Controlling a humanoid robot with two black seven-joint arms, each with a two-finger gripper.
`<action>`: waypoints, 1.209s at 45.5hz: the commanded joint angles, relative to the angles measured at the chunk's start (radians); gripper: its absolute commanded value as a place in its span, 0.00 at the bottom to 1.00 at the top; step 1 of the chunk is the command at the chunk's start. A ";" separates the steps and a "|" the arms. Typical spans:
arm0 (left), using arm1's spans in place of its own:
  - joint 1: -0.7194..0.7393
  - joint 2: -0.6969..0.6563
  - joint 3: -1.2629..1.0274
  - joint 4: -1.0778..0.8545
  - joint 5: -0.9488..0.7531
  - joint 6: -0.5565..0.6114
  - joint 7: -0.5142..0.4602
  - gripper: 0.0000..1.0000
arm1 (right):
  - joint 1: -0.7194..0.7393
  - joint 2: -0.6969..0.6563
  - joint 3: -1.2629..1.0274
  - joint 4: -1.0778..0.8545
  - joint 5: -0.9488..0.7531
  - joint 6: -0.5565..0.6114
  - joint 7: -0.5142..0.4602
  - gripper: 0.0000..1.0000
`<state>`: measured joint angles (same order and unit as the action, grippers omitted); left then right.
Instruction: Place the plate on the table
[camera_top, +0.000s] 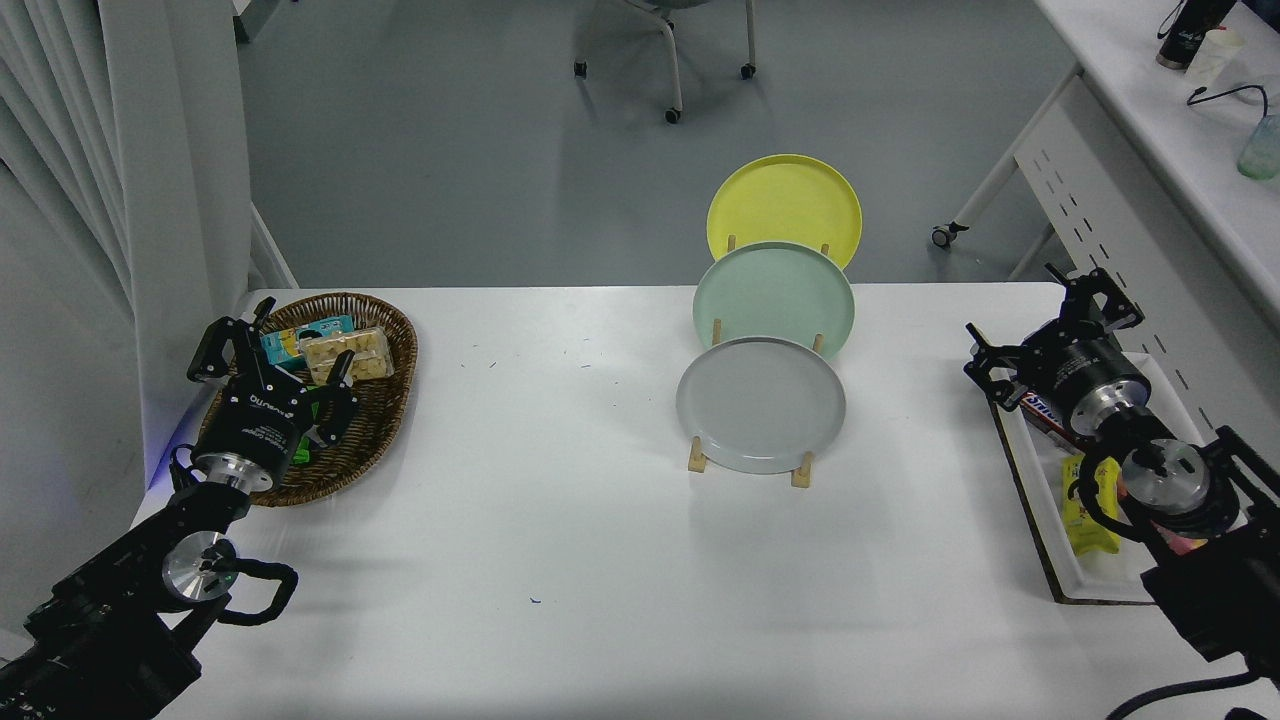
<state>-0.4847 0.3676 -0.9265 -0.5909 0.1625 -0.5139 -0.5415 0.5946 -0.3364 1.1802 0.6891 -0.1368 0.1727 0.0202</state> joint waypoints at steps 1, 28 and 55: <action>0.000 0.001 0.000 0.000 0.000 0.000 0.000 0.98 | -0.001 -0.007 -0.002 0.001 -0.001 -0.001 0.006 1.00; 0.000 0.001 0.002 0.000 0.000 -0.002 0.000 0.98 | -0.022 -0.023 -0.068 0.004 -0.015 0.004 0.007 1.00; 0.000 0.001 0.002 0.000 0.000 -0.002 0.000 0.98 | -0.006 -0.030 -0.129 0.033 -0.053 -0.039 0.073 1.00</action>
<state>-0.4847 0.3682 -0.9250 -0.5906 0.1627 -0.5146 -0.5415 0.5834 -0.3608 1.0770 0.6956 -0.1802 0.1575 0.0920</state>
